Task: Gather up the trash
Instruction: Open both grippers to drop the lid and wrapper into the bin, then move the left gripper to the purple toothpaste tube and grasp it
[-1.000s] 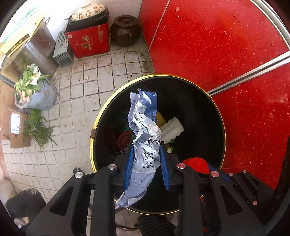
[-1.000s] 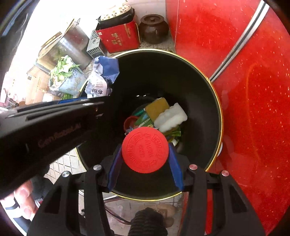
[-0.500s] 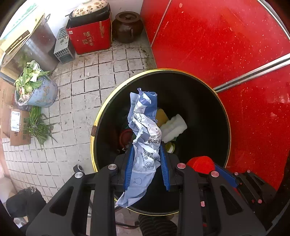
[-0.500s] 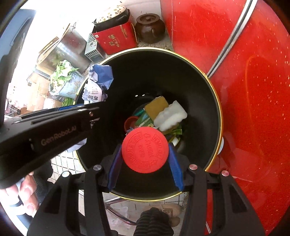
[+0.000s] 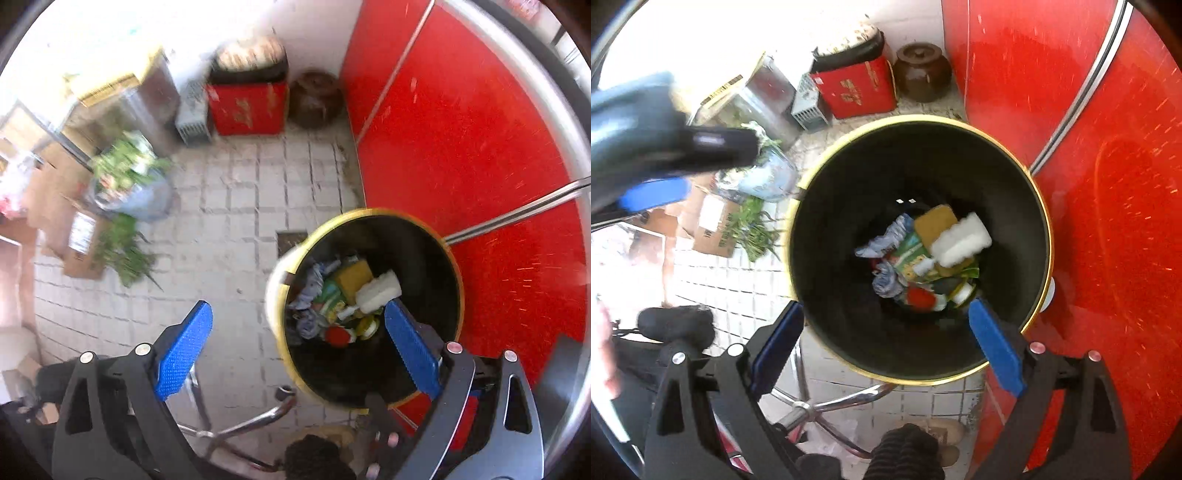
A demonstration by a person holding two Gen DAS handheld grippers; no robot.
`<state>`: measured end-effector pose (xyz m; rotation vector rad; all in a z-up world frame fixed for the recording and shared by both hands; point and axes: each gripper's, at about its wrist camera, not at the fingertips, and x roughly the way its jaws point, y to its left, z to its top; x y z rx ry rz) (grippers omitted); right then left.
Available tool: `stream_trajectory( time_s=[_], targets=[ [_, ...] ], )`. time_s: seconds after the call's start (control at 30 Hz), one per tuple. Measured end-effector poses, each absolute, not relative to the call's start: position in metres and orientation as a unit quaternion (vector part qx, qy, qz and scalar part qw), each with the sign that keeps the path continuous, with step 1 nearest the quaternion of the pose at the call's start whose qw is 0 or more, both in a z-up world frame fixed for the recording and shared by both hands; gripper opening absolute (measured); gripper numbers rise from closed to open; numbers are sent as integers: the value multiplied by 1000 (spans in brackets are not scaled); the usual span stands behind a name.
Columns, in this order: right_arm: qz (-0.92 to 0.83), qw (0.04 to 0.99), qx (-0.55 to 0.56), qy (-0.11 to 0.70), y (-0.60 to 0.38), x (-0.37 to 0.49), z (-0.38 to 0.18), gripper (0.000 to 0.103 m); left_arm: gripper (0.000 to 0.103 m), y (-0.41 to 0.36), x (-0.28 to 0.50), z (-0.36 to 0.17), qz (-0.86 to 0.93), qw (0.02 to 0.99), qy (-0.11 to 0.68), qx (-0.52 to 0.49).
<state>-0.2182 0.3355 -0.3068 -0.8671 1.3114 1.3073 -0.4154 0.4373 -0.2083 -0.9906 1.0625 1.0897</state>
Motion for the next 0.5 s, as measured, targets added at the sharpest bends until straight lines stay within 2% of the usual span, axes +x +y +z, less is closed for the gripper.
stream_trajectory(
  time_s=[0.13, 0.27, 0.43, 0.5],
  targets=[
    [573, 515, -335, 542, 335, -236, -249, 88, 92, 414, -440, -113, 495, 638, 435, -399],
    [613, 521, -287, 520, 330, -246, -154, 88, 96, 390, -450, -14, 497, 674, 393, -379],
    [614, 571, -257, 480, 303, -202, -52, 92, 96, 369, -431, 51, 480, 704, 366, -374],
    [600, 597, -251, 469, 284, -167, -29, 92, 96, 359, -409, 67, 462, 721, 362, -367]
  ],
)
